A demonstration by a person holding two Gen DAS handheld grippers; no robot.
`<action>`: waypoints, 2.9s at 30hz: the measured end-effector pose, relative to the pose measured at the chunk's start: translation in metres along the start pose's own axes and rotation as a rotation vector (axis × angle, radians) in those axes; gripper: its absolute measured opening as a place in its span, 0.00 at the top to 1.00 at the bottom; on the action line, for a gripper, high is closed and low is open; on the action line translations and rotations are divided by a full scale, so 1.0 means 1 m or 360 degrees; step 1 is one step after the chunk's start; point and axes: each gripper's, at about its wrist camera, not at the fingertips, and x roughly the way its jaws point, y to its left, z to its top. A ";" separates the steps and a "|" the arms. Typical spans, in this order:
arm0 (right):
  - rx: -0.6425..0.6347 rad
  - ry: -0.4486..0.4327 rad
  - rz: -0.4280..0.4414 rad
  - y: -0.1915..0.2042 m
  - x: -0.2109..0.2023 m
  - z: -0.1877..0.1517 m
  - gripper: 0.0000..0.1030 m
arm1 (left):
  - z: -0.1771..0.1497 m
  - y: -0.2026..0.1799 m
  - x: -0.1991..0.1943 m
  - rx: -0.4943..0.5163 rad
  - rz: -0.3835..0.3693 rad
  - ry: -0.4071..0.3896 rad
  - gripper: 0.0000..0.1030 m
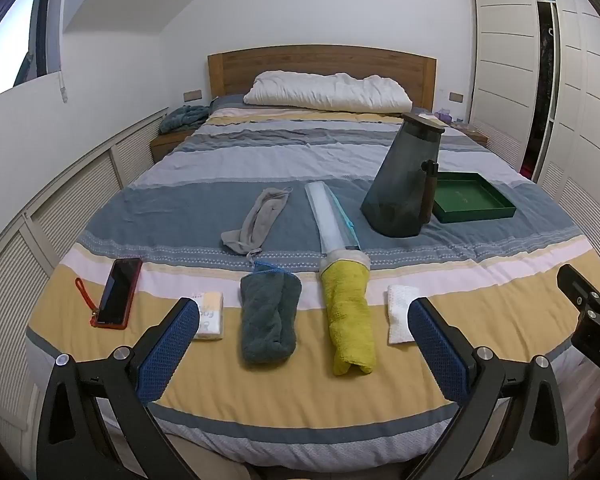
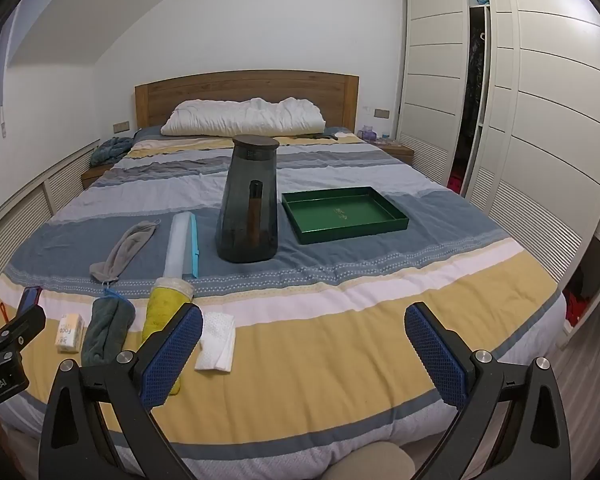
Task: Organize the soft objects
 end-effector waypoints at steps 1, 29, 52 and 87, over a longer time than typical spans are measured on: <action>-0.0003 -0.0004 -0.0001 0.000 0.000 0.000 0.00 | 0.000 0.000 0.000 -0.0003 0.0000 -0.0006 0.01; 0.0001 0.0000 0.0003 -0.002 0.002 0.001 0.00 | 0.000 0.000 -0.001 -0.0002 -0.0001 0.0010 0.01; -0.0015 0.0034 0.0013 0.001 0.012 0.000 0.00 | -0.004 0.001 0.009 -0.0011 -0.0001 0.0051 0.01; -0.0074 0.0064 0.0058 0.015 0.024 0.003 0.00 | -0.005 0.011 0.023 -0.0045 0.0019 0.0101 0.01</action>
